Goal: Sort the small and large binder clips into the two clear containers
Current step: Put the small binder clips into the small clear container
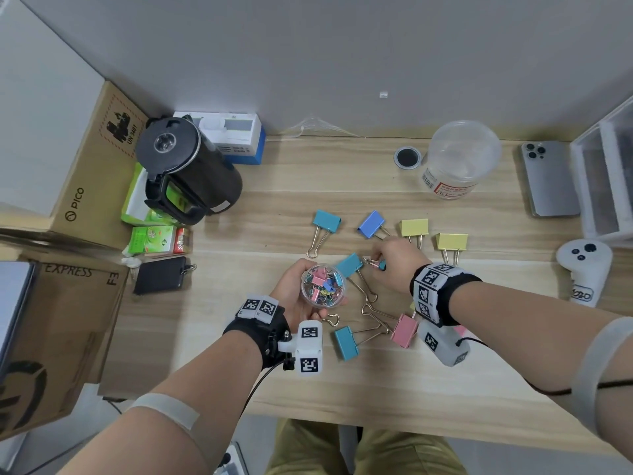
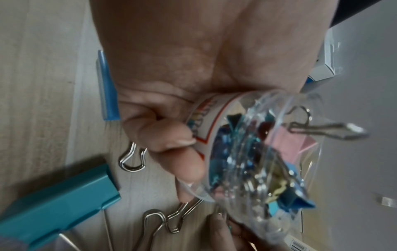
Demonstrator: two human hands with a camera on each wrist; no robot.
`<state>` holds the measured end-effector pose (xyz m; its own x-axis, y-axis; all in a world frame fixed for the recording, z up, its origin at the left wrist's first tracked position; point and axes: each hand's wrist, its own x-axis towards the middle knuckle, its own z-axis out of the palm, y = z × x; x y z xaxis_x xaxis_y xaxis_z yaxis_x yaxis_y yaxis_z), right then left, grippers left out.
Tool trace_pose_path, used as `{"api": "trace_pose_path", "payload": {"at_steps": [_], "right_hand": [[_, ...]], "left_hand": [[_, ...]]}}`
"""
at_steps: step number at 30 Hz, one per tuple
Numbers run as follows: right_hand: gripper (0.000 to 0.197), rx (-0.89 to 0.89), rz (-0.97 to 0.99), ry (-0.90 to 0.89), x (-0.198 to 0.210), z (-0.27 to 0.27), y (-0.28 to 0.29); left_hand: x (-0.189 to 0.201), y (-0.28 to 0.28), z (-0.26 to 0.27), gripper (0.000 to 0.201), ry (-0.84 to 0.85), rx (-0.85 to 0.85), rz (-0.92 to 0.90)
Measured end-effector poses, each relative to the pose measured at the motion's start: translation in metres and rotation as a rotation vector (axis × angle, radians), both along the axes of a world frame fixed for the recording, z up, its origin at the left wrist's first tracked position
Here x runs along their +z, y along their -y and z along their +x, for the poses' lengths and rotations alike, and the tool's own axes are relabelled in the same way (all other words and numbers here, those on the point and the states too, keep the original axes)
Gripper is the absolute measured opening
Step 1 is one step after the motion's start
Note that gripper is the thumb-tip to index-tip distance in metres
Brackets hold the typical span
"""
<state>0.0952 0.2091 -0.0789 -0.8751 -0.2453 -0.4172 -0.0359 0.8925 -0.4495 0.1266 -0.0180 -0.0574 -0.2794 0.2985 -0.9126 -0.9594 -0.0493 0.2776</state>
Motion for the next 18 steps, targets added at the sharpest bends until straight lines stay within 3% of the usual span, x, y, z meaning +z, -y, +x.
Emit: {"api": "trace_pose_path", "payload": {"at_steps": [5,8,13,18], "right_hand": [[0.011,-0.193,-0.387,-0.111,0.04,-0.01,0.008],[0.015,-0.106,-0.541,-0.095,0.068,-0.013,0.023],[0.012,0.25,-0.399,-0.036,0.08,-0.005,0.045],[0.011,0.233,-0.408,-0.135,0.079,0.003,0.046]], "left_hand": [[0.006,0.001,0.001,0.053,0.003,0.037,-0.029],[0.011,-0.002,0.0,0.049,-0.01,0.054,-0.035],[0.016,-0.01,-0.009,0.044,-0.036,0.088,-0.028],[0.02,-0.017,-0.012,0.045,-0.021,0.094,-0.052]]}}
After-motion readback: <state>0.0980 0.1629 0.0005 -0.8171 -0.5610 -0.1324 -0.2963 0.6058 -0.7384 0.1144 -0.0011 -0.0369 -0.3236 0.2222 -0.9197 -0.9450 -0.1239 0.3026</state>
